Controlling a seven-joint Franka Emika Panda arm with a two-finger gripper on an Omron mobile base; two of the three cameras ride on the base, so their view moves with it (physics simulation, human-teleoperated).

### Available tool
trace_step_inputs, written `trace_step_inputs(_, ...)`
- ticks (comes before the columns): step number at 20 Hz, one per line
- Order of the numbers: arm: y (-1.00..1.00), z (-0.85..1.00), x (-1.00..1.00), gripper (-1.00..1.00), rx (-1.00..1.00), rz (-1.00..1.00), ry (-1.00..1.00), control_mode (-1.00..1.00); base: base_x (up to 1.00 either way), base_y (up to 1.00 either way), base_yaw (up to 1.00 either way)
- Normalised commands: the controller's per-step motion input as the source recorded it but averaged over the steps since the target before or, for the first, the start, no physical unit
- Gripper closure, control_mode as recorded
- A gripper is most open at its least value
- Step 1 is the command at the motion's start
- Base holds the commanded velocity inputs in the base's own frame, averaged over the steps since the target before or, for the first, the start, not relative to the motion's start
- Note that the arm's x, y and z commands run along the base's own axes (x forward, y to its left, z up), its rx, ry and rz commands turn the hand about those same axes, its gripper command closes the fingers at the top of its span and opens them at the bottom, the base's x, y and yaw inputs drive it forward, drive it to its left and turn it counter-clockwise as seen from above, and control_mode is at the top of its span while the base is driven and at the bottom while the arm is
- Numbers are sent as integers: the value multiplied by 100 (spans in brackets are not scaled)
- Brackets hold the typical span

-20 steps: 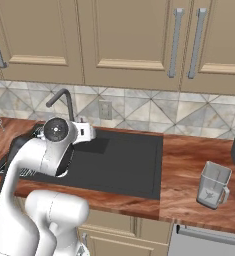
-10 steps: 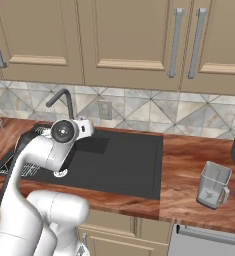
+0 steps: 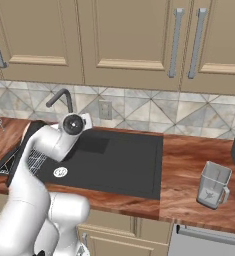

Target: Turn on the sink faucet and place the jug under the water for a few seconds to fill it up.

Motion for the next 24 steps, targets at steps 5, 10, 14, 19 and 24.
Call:
trace_step_inputs(5, 19, -2, 29, -100, 0, 9, 0, -100, 0, 0, 0)
trace_step_inputs(10, 14, -21, 14, -100, 0, 5, -8, -100, 0, 0, 0)
trace_step_inputs(14, 1, -39, 1, -100, 5, 1, -16, -100, 0, 0, 0)
trace_step_inputs(19, 0, -34, 12, -100, 9, 0, -13, -100, 0, 0, 0)
trace_step_inputs(24, 0, -4, 29, -100, 13, 0, -1, -100, 0, 0, 0)
